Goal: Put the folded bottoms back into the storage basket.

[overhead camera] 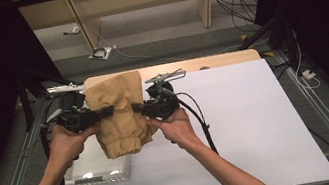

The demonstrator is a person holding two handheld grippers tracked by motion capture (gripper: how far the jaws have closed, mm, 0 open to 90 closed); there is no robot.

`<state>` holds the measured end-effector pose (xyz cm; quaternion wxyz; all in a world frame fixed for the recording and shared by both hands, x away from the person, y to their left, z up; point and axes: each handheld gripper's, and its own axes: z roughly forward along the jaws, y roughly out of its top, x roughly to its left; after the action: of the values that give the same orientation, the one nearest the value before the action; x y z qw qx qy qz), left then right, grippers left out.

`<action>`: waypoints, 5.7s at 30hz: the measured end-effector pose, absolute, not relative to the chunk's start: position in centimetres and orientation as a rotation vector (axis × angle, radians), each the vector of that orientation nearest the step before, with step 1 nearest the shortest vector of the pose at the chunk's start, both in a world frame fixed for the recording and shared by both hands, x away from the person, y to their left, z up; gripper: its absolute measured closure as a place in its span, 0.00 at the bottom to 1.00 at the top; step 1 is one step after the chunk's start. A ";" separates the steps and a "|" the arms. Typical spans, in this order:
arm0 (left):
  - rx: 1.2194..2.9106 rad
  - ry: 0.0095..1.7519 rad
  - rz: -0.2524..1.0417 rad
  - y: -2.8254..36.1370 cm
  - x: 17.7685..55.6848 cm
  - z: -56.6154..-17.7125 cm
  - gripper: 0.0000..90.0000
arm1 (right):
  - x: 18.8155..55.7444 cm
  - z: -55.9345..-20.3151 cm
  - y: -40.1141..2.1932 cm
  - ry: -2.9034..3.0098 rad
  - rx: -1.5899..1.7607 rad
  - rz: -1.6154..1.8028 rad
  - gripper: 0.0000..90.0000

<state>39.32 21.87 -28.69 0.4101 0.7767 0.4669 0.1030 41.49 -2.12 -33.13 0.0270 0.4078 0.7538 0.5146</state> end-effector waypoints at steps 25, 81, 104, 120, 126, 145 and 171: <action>1.970 1.268 0.271 26.8 39.0 -29.6 0.95 | 42.0 -34.6 3.8 2.379 1.252 1.595 0.90; 2.037 1.343 0.233 29.9 39.6 -33.4 0.95 | 41.9 -38.6 7.9 2.428 1.304 1.524 0.88; 2.074 1.361 0.206 30.2 40.2 -34.6 0.95 | 42.0 -39.8 8.6 2.448 1.338 1.479 0.87; 2.100 1.373 0.192 30.4 40.7 -35.3 0.95 | 42.2 -40.7 9.1 2.459 1.353 1.450 0.85; 2.107 1.376 0.190 30.3 41.0 -35.6 0.95 | 42.4 -41.0 9.1 2.458 1.364 1.434 0.84; 2.175 1.335 0.193 29.7 42.0 -37.2 0.95 | 42.9 -42.0 8.7 2.466 1.377 1.356 0.77; 2.273 1.376 0.152 28.1 44.3 -40.7 0.94 | 42.4 -38.9 5.5 2.437 1.221 1.483 0.45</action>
<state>44.26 28.11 -40.70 0.2376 0.8296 0.5022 0.0555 42.38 5.52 -38.92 0.0194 0.3935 0.7852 0.4778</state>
